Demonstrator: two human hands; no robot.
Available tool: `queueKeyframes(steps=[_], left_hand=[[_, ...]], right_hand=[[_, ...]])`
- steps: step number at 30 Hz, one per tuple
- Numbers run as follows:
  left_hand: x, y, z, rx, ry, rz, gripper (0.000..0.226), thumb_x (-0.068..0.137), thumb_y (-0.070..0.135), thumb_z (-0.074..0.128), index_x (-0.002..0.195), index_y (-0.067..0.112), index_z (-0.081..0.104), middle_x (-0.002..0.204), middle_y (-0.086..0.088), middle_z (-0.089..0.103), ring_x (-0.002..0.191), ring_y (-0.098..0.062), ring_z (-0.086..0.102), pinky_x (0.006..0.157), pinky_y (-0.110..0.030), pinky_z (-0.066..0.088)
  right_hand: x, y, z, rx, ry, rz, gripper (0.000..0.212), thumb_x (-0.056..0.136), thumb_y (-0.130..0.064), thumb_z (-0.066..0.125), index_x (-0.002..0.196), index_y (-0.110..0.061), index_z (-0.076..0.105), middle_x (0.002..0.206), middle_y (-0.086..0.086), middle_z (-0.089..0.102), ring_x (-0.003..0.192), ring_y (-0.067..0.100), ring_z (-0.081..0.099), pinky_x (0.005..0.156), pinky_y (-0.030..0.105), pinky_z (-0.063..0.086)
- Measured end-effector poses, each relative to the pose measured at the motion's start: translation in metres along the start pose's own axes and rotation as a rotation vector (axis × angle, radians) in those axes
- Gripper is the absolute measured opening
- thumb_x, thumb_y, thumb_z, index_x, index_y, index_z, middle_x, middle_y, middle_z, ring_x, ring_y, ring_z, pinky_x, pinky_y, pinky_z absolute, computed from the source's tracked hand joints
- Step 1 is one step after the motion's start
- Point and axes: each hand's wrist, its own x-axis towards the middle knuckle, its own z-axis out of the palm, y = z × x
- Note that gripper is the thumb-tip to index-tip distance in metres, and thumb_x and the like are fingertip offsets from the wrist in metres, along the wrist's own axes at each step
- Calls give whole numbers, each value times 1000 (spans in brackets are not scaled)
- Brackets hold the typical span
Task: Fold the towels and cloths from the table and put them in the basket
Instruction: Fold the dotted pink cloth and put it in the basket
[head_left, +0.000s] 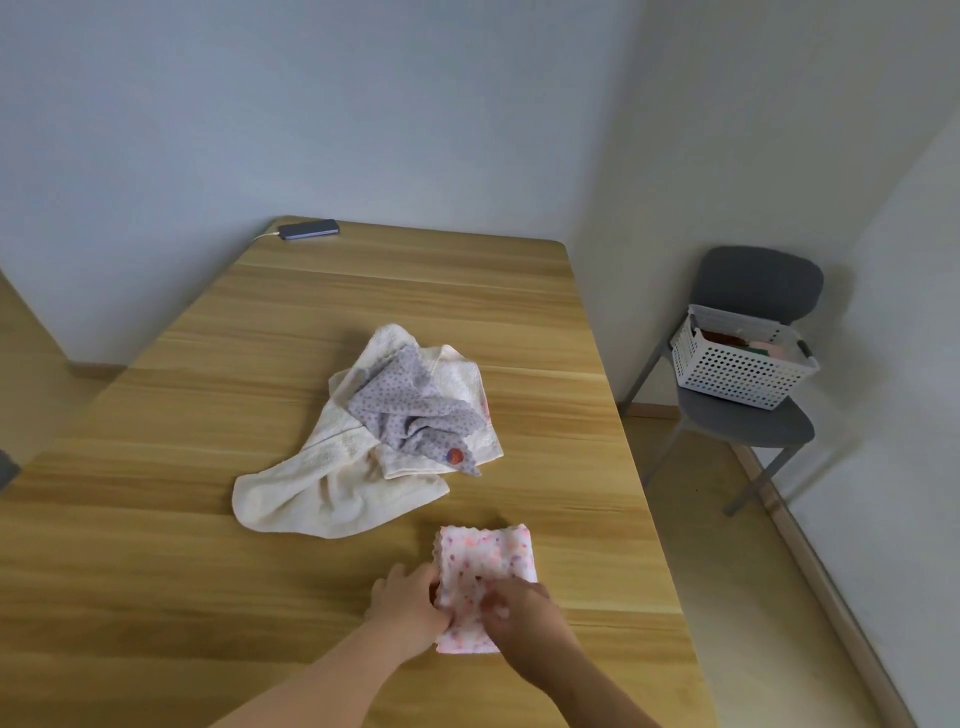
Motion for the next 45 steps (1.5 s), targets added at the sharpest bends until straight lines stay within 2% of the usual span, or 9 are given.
queueKeyframes(steps=[6, 12, 15, 19, 23, 31, 36, 40, 45], left_hand=[[-8, 25, 12, -103, 150, -156, 51, 83, 18, 60, 129, 19, 38, 130, -4, 41, 119, -24, 45, 91, -30, 45], [-8, 48, 3, -414, 40, -310, 79, 82, 16, 67, 144, 5, 19, 134, -11, 46, 116, -24, 53, 79, -23, 47], [-12, 54, 0, -530, -52, -353, 61, 85, 15, 63, 136, 4, 31, 125, -13, 50, 116, -24, 52, 91, -28, 48], [-14, 48, 2, -750, -158, -383, 49, 76, 12, 70, 120, 4, 51, 94, -10, 54, 80, -20, 54, 57, -26, 44], [-21, 44, 13, -870, -302, -414, 23, 77, 11, 71, 95, 3, 61, 87, -8, 51, 66, -17, 50, 47, -24, 40], [-32, 42, 11, -848, -137, -348, 21, 90, 9, 47, 111, 9, 48, 104, -11, 60, 96, -27, 61, 89, -40, 52], [-48, 37, 1, -1184, -447, -308, 21, 92, 34, 43, 82, 18, 50, 83, -8, 49, 80, -23, 53, 74, -31, 46], [-48, 16, 1, -1190, -341, -201, 46, 91, 57, 41, 96, 15, 62, 82, -7, 63, 71, -23, 57, 70, -31, 47], [-47, -4, -2, -1159, -216, -202, 34, 87, 33, 57, 109, 8, 56, 99, -17, 62, 87, -31, 61, 90, -48, 50]], right_hand=[[-6, 22, -10, 187, 257, 230, 17, 91, -21, 44, 108, -19, 47, 104, -1, 48, 102, 22, 52, 85, 36, 50], [-6, 22, -10, 511, 150, 385, 23, 86, -14, 53, 102, -13, 37, 96, 3, 54, 93, 22, 59, 78, 34, 54], [-4, 22, -12, 512, 92, 411, 21, 83, -19, 59, 99, -13, 47, 84, -4, 54, 88, 18, 57, 68, 25, 47], [-6, 31, -17, 705, 123, 465, 26, 85, -14, 56, 108, -4, 58, 83, 1, 56, 82, 19, 55, 65, 26, 45], [-18, 38, -18, 1090, 130, 574, 19, 86, -10, 57, 104, -4, 56, 96, 15, 62, 79, 29, 60, 55, 29, 49], [-45, 21, -6, 771, 341, 392, 11, 83, -15, 60, 94, -17, 57, 85, -3, 62, 72, 10, 59, 54, 18, 44], [-57, -20, 10, 757, 295, 149, 13, 81, -25, 70, 91, -24, 62, 85, -10, 67, 80, 5, 62, 67, 13, 47], [-61, -42, 19, 854, 156, 120, 34, 82, -8, 60, 105, -29, 48, 88, -2, 70, 83, 11, 66, 66, 15, 51], [-69, -45, 22, 1019, 169, 205, 41, 70, -12, 55, 110, -18, 46, 80, 8, 65, 66, 17, 61, 64, 28, 53]])
